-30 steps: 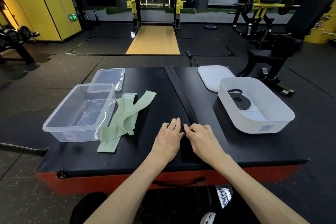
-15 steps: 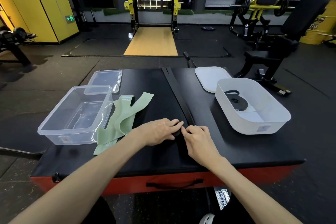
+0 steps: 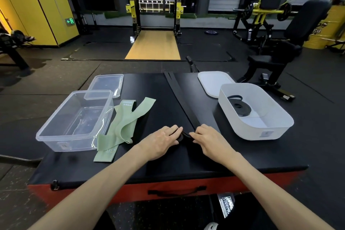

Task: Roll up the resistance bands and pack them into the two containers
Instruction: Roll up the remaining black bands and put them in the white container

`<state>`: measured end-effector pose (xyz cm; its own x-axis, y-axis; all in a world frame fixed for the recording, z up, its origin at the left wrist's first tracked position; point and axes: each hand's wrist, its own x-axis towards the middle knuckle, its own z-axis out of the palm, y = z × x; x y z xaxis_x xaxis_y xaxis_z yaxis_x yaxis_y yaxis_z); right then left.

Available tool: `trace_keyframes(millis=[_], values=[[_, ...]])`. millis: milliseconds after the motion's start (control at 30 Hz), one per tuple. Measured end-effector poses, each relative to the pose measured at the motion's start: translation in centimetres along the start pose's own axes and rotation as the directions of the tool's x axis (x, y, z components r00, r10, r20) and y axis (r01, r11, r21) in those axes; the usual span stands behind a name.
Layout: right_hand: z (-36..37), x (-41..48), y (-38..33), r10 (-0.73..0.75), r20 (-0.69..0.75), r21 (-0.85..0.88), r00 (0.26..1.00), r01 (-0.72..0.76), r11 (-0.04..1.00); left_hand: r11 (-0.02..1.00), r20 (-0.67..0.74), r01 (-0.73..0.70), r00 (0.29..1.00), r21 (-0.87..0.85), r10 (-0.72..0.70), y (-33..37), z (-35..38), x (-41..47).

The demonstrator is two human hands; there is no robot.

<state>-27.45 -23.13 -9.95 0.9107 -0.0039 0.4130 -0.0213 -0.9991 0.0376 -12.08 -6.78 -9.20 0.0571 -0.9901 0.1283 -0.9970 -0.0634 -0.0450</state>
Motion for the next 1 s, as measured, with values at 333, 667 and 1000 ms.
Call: trace_keyframes(millis=[333, 667, 1000], values=[[-0.2, -0.2, -1.6, -0.022, -0.070, -0.162, 0.997, 0.010, 0.987, 0.988, -0.086, 0.113, 0.991, 0.103, -0.104, 1.9, 0.6, -0.4], [0.8, -0.5, -3.1, 0.118, -0.085, -0.151, 0.989, -0.130, 0.980, 0.898, -0.113, 0.176, 0.983, 0.403, -0.141, 3.8, -0.2, -0.4], [0.8, -0.8, -2.2, 0.175, -0.086, 0.009, 0.981, -0.175, 0.985, 0.899, -0.306, 0.311, 0.927, 0.309, -0.216, 3.2, 2.3, -0.2]])
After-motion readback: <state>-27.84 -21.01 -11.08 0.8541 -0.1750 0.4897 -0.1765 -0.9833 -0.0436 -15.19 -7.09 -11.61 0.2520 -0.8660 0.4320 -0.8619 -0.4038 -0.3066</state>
